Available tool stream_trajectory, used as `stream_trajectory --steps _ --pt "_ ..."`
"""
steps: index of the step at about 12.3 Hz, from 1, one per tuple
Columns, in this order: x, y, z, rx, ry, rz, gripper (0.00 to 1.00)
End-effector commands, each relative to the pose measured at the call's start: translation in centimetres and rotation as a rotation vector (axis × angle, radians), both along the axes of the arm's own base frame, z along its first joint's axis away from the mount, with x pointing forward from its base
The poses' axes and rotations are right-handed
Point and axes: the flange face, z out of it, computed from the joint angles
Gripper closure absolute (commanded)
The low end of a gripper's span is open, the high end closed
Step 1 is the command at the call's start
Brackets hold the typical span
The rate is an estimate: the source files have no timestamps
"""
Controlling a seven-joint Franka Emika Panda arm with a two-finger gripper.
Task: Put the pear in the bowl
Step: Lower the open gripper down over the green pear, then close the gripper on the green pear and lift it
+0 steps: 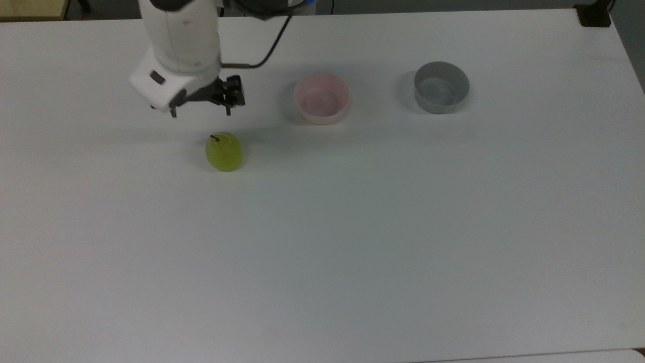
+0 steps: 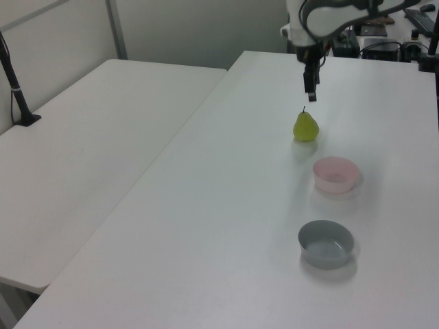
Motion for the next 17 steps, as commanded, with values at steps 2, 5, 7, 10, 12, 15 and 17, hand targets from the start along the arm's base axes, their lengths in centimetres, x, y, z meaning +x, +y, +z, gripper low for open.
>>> stream_trajectory --steps 2,5,7,10,12,15,17 --pt "1.2 2.9 -5.7 -0.014 0.041 0.054 0.0" --pt "1.4 2.8 -8.5 -0.023 0.035 0.071 0.0" --pt "1.0 2.5 -9.7 -0.03 0.041 0.082 0.0" --pt "0.8 2.7 -11.4 -0.033 0.06 0.087 0.04" --pt "0.8 2.6 -11.3 -0.033 0.058 0.087 0.25" --pt "0.8 2.5 -10.9 -0.032 0.053 0.086 0.61" --pt "0.8 2.4 -10.0 -0.03 0.04 0.084 0.72"
